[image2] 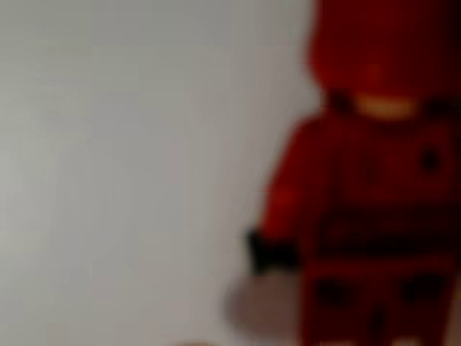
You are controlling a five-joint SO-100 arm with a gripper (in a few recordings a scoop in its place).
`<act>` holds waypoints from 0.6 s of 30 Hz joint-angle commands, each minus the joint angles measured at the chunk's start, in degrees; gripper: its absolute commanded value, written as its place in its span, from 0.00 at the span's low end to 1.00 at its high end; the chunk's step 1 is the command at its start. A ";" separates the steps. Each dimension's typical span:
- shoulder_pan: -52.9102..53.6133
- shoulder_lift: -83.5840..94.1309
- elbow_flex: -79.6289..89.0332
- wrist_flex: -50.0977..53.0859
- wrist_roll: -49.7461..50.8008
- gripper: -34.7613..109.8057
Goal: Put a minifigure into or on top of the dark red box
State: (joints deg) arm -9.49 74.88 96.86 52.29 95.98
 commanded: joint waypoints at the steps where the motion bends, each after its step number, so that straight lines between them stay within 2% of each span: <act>1: -1.32 0.26 -3.60 1.58 -0.09 0.39; 18: -0.88 -3.25 -6.42 1.76 0.18 0.33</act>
State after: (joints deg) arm -9.49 70.84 92.72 53.53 95.54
